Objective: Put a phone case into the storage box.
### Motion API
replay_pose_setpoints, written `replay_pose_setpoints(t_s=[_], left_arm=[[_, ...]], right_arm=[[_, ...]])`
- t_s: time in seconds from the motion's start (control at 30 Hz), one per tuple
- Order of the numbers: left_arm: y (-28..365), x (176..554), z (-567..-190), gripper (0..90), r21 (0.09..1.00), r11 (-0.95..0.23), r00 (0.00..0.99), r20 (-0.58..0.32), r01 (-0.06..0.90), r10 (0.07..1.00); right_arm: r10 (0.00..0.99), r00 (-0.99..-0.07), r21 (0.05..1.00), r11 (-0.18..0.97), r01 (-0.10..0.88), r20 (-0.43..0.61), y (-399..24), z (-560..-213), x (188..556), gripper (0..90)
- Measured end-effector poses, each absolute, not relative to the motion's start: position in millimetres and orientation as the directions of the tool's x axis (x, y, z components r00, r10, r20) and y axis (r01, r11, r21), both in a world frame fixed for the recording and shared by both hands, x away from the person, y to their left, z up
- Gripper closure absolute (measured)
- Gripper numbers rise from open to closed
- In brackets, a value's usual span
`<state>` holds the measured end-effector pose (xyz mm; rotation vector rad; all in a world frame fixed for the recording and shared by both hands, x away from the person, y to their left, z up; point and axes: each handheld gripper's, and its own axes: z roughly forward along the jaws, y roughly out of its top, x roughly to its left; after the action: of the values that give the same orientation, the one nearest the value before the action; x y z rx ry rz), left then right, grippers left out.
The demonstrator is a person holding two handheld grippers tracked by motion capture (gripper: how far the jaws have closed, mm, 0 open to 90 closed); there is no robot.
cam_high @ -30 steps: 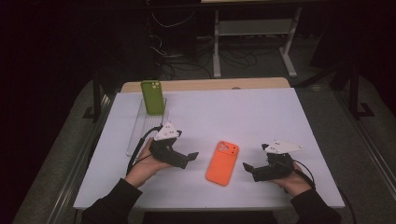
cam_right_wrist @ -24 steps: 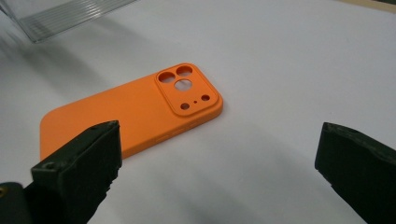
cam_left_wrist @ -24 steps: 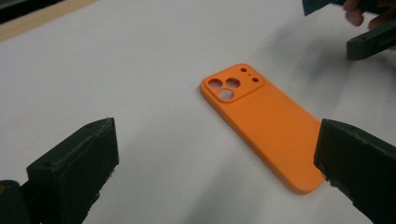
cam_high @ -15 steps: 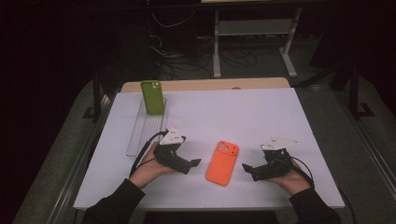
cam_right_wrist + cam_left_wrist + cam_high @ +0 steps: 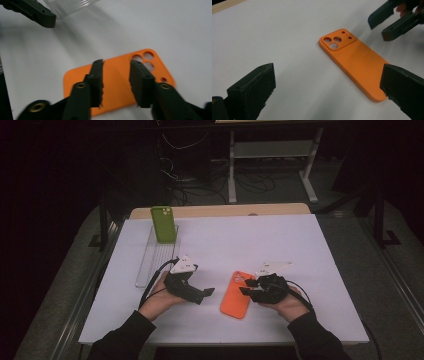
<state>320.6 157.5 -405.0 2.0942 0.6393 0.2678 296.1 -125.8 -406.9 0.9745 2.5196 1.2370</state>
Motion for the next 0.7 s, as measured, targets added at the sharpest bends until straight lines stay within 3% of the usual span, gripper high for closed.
replay_pose_setpoints(t_s=[0.27, 0.7], left_arm=[[160.0, 320.8, -403.2, 0.0, 0.82, -0.459, 0.834, -0.041, 0.343, 0.551], [162.4, 323.1, -402.9, 2.5, 0.824, -0.441, 0.823, -0.053, 0.356, 0.565]], right_arm=[[0.555, -0.818, 0.716, 0.508, 0.479, 0.153, -86.5, -413.5, 302.5, 88.0], [0.507, -0.844, 0.652, 0.582, 0.486, 0.177, -51.3, -431.7, 306.8, 88.1]])
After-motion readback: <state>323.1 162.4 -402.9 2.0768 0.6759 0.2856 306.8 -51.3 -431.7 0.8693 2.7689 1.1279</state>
